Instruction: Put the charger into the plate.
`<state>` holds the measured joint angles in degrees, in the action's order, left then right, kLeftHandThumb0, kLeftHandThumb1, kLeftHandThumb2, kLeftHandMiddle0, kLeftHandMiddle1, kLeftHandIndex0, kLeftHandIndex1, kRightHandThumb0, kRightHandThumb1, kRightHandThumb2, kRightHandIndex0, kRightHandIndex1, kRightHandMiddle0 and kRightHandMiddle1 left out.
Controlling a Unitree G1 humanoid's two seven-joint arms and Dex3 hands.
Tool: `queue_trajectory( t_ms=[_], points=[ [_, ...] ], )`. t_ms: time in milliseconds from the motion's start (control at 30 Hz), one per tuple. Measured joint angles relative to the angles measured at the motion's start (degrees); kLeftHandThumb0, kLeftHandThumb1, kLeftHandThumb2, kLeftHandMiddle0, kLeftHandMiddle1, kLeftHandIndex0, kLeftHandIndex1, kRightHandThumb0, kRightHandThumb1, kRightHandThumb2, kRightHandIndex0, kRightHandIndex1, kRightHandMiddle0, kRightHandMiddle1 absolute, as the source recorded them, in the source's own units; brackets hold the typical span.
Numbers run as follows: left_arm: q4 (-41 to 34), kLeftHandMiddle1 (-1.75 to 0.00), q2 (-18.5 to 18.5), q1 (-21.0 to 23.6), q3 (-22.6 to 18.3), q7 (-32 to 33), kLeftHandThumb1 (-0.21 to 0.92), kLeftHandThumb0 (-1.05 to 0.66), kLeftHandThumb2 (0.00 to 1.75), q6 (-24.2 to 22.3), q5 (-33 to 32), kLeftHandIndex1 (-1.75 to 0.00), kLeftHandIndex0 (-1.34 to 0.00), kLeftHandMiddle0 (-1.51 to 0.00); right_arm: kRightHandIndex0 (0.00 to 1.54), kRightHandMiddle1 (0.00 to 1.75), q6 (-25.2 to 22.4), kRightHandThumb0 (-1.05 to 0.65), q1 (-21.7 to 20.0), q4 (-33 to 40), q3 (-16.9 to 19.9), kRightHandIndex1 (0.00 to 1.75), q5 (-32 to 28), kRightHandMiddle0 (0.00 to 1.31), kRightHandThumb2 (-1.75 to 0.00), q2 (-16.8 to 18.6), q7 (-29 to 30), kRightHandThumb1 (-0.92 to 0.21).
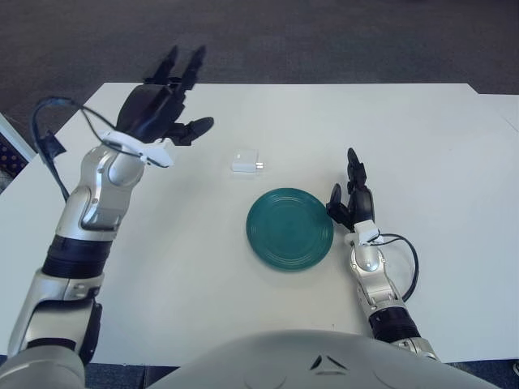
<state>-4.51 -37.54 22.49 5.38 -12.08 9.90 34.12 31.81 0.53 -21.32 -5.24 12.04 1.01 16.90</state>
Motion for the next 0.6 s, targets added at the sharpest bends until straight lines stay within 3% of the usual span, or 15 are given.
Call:
queue_trajectory(
  t_ms=[300,433,600],
  points=[
    [14.6,0.0,0.02,4.97,9.42,-1.09,0.92,-1.05,0.42,6.33,5.95,-0.12,-0.14,0.0,0.01,0.14,1.14,-0.95,-0.95,-0.95,0.32,0.0,-1.44,0.0,-0.94,0.18,-0.55,-0.92],
    [24.38,0.0,0.51,8.66,13.1,1.28,0.92,-1.05,0.4,11.33,8.38,-0.37,-0.04,0.0,0.0,0.14,1.13,-0.95,-1.07,-1.1,0.36,0.0,-1.95,0.0,-0.95,0.29,-0.68,-0.92],
    [31.71,0.0,0.59,11.44,15.5,4.42,0.92,-1.05,0.37,16.55,10.36,-0.56,-0.01,0.0,0.0,0.14,1.13,-0.96,-1.12,-1.13,0.39,0.0,-2.08,0.0,-0.97,0.28,-0.74,-0.92]
  ],
)
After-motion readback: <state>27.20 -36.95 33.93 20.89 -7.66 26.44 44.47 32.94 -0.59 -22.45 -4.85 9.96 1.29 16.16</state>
